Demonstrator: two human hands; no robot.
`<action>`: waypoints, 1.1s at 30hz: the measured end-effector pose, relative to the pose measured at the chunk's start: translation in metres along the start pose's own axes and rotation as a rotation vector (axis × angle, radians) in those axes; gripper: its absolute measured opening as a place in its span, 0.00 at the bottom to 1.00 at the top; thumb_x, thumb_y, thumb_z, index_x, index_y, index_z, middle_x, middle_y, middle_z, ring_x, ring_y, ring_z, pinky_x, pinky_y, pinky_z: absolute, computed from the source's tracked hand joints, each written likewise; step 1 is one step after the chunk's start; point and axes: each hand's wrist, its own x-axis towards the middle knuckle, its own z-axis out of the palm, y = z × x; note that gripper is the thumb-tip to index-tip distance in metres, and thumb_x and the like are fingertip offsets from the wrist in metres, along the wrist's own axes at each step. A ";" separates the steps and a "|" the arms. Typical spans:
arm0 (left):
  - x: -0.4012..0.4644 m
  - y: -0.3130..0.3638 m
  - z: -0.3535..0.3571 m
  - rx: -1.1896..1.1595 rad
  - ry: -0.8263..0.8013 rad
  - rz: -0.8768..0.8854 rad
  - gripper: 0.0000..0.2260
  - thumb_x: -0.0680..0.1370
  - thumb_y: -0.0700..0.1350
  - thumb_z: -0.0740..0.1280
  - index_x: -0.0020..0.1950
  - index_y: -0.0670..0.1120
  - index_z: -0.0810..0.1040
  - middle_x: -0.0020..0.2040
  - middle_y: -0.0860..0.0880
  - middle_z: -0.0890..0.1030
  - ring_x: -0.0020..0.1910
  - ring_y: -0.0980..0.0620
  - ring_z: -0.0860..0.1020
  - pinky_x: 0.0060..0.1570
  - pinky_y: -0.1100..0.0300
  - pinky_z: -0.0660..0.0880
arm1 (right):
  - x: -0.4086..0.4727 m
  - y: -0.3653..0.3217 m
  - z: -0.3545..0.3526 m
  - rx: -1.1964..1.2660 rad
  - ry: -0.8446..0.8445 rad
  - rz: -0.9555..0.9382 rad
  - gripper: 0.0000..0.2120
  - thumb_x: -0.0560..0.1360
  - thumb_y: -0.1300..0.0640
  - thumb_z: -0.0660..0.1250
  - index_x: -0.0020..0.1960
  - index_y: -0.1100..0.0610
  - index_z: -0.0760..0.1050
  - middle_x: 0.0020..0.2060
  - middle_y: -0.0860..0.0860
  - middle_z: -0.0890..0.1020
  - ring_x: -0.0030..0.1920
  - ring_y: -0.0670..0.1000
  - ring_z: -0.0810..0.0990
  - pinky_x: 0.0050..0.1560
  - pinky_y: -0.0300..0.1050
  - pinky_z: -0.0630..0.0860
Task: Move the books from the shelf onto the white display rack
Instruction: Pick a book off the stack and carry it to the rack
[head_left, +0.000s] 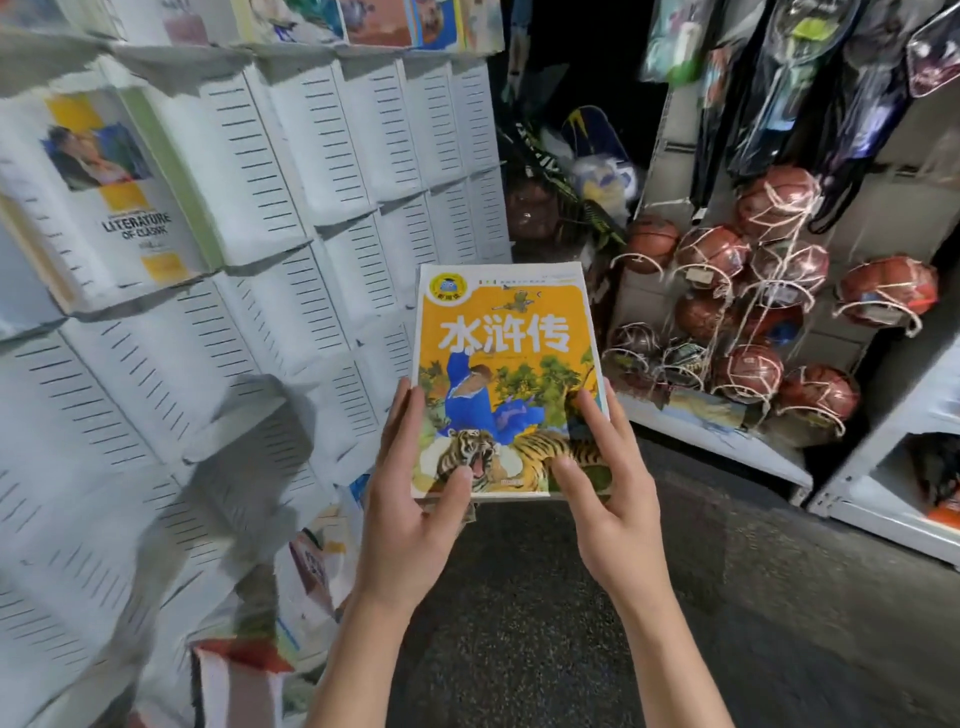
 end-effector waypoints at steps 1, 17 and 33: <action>0.009 -0.006 0.005 0.012 0.017 -0.014 0.31 0.77 0.53 0.64 0.78 0.50 0.59 0.80 0.56 0.59 0.79 0.59 0.56 0.74 0.68 0.56 | 0.013 0.010 0.002 0.012 -0.018 -0.004 0.27 0.76 0.42 0.63 0.74 0.43 0.65 0.77 0.37 0.59 0.77 0.38 0.56 0.72 0.40 0.64; 0.133 -0.056 0.075 0.281 0.466 -0.189 0.29 0.78 0.49 0.68 0.76 0.57 0.61 0.76 0.65 0.60 0.76 0.64 0.58 0.74 0.66 0.57 | 0.221 0.108 0.039 0.207 -0.473 -0.069 0.27 0.77 0.47 0.64 0.75 0.43 0.64 0.77 0.41 0.60 0.75 0.33 0.53 0.67 0.22 0.53; 0.250 -0.154 0.017 0.384 0.682 -0.074 0.33 0.72 0.50 0.65 0.77 0.52 0.61 0.79 0.57 0.61 0.77 0.54 0.62 0.72 0.43 0.66 | 0.349 0.140 0.176 0.358 -0.580 -0.209 0.26 0.76 0.55 0.66 0.74 0.47 0.66 0.77 0.45 0.62 0.76 0.36 0.55 0.70 0.27 0.56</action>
